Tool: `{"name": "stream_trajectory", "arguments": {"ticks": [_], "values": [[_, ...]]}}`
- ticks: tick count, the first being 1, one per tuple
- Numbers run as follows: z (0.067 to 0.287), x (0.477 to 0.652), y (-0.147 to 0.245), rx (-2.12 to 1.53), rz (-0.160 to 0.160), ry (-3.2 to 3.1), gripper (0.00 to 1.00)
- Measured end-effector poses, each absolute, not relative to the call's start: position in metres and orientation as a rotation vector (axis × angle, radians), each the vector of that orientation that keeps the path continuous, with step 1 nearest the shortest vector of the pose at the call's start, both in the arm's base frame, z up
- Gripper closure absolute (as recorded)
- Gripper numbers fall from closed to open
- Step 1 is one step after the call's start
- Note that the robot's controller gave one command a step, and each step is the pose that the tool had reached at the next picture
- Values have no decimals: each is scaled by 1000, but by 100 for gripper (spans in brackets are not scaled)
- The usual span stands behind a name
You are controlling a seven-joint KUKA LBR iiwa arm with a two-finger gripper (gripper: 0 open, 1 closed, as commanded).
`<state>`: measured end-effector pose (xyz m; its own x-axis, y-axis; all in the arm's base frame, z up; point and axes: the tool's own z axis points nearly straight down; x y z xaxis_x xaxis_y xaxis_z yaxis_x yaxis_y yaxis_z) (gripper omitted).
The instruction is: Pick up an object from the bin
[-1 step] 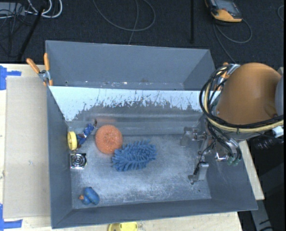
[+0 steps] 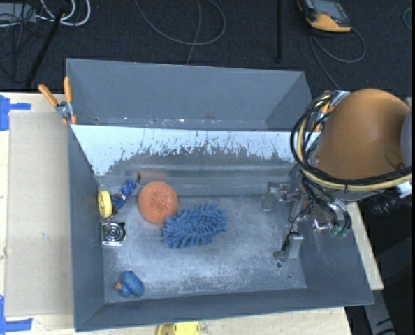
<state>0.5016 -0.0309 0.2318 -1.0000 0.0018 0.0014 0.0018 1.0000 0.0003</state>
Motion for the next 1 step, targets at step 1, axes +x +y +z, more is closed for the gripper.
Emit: {"name": "stream_trajectory", "arguments": {"ticks": [1], "values": [[216, 516, -14, 70, 4, -3146, 0]]}}
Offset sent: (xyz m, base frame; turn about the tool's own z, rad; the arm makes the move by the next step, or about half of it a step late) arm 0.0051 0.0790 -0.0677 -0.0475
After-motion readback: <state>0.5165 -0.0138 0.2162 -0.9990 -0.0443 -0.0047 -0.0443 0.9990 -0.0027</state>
